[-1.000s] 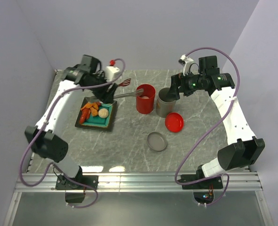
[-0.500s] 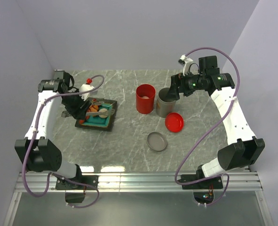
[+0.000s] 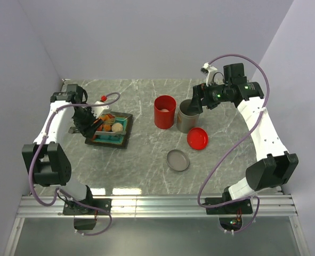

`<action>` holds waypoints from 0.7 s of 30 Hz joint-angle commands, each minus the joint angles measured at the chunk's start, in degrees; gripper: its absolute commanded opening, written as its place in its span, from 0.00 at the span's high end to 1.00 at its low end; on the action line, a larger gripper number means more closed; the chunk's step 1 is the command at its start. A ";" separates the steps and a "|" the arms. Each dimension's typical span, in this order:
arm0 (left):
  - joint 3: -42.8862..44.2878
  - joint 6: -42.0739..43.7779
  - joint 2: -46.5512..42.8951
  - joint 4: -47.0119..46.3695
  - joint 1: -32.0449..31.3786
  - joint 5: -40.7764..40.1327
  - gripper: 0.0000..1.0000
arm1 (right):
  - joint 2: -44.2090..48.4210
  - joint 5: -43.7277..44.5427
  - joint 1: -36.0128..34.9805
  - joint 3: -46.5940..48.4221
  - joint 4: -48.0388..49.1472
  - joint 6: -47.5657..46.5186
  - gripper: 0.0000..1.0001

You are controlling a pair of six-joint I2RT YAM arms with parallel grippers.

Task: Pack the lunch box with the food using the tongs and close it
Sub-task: Pick up the food using the clamp

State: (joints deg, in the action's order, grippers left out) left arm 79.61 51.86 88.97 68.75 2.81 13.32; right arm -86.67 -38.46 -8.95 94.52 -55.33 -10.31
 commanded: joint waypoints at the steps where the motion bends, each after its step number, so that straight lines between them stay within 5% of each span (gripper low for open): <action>1: 1.77 1.49 1.99 -2.92 -0.17 -0.75 0.37 | -0.16 -0.48 0.34 2.51 -0.48 -0.59 0.00; 10: 1.25 2.11 4.63 -4.85 -1.75 -2.68 0.43 | -0.78 -0.04 0.42 2.60 -1.09 -0.94 0.00; 21: -0.78 3.43 -0.02 -5.03 -1.75 -5.32 0.62 | -0.69 -0.48 0.43 2.95 -1.36 -1.21 0.00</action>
State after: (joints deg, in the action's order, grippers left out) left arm 78.96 53.76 93.12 63.64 1.30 8.95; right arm -87.68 -38.44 -8.95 94.52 -56.49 -10.59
